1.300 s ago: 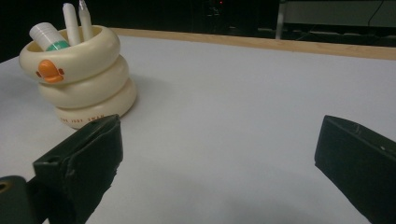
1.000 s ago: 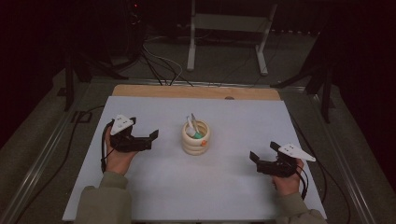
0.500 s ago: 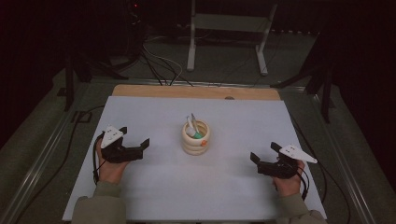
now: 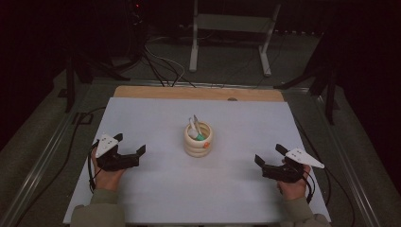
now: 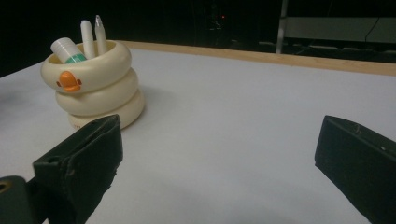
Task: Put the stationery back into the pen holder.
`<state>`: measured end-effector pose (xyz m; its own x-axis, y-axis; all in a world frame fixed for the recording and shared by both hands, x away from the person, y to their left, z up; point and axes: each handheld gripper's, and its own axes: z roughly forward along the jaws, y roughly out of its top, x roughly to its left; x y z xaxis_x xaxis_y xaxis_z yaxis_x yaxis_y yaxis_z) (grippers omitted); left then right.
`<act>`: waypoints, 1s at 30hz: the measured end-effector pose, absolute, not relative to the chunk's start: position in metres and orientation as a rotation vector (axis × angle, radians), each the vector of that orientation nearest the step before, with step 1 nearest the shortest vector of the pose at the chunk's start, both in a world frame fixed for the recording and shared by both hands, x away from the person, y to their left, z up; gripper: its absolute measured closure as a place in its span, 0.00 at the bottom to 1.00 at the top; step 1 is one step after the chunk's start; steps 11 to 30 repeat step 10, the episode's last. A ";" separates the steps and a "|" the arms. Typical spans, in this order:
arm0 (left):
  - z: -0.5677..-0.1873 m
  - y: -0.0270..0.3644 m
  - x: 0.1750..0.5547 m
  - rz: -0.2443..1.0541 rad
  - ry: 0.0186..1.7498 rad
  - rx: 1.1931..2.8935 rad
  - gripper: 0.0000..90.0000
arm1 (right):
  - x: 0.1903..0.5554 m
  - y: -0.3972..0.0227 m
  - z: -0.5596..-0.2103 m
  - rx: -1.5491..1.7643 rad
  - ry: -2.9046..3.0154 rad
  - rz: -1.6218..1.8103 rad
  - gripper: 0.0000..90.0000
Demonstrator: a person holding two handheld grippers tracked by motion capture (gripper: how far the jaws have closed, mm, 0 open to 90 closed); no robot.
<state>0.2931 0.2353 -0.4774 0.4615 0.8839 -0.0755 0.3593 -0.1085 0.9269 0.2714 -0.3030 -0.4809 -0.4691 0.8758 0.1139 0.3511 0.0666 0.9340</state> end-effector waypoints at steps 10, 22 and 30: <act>-0.477 0.235 0.288 0.648 1.067 1.681 0.01 | 0.270 -0.303 -0.481 1.207 1.852 1.390 0.02; -0.477 0.235 0.288 0.648 1.067 1.681 0.01 | 0.270 -0.303 -0.481 1.207 1.852 1.390 0.02; -0.477 0.235 0.288 0.648 1.067 1.681 0.01 | 0.270 -0.303 -0.481 1.207 1.852 1.390 0.02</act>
